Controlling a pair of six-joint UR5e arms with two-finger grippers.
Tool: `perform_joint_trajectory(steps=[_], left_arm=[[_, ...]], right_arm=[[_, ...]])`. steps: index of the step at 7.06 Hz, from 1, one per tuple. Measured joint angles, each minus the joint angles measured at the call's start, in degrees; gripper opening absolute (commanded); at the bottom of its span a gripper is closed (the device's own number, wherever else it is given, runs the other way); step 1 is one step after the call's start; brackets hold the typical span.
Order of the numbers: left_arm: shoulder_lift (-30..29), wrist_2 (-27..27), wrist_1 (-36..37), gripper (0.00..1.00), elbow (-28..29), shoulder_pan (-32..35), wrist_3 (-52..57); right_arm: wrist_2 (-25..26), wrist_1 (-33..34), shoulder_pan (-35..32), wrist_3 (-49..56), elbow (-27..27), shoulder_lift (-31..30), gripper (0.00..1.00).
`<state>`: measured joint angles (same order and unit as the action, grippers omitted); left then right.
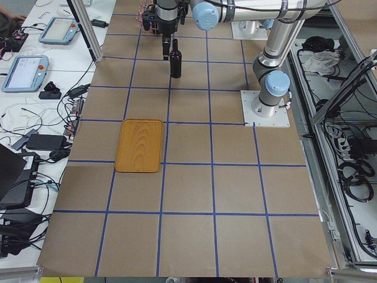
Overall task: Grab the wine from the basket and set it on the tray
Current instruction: 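Open the right gripper, release the standing bottle, and raise it back over the rack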
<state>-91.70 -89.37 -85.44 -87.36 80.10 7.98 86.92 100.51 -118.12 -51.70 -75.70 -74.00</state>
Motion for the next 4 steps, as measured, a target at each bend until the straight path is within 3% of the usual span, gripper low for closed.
perform_joint_trajectory(steps=[2,4], left_arm=[[-0.43,0.41,0.45,1.0,-0.02,1.65,-0.39],[-0.86,0.41,0.88,1.0,-0.13,7.88,-4.99]], right_arm=[[0.45,-6.54,6.86,12.71,-0.1,-4.5,0.99],[3.11,-13.16,13.8,27.31,-0.83,-8.95,1.0]])
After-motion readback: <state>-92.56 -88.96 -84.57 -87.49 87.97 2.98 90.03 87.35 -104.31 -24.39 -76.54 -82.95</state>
